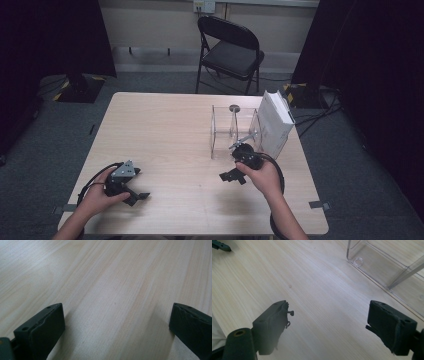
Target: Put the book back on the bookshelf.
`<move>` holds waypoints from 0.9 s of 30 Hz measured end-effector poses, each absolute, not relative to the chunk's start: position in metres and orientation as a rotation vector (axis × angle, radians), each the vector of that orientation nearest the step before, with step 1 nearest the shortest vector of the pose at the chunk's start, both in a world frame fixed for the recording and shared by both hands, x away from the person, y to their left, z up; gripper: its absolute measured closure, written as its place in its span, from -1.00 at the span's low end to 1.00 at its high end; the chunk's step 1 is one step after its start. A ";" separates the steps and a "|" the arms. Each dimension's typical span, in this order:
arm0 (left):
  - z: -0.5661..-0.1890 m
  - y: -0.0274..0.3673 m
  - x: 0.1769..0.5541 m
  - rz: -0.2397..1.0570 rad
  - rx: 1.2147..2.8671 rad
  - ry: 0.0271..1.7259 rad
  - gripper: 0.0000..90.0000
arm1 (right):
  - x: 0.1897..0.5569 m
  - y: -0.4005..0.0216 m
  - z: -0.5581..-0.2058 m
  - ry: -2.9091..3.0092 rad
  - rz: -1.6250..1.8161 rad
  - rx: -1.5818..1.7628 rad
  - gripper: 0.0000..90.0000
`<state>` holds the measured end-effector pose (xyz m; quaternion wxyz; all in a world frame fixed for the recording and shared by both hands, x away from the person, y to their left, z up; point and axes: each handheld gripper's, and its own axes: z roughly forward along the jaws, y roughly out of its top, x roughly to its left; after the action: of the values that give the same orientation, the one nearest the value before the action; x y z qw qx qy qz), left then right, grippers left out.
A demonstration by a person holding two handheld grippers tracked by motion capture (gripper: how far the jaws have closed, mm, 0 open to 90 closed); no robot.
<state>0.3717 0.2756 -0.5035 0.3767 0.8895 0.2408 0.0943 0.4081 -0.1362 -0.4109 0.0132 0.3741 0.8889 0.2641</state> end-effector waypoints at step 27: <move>-0.503 0.276 0.372 0.245 2.275 0.616 -1.00 | 0.406 -0.107 -0.437 2.825 0.812 1.108 -0.65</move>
<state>0.3717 0.2757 -0.5035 0.3765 0.8894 0.2409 0.0958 0.4060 -0.1075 -0.4368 0.0000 0.3527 0.8993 0.2585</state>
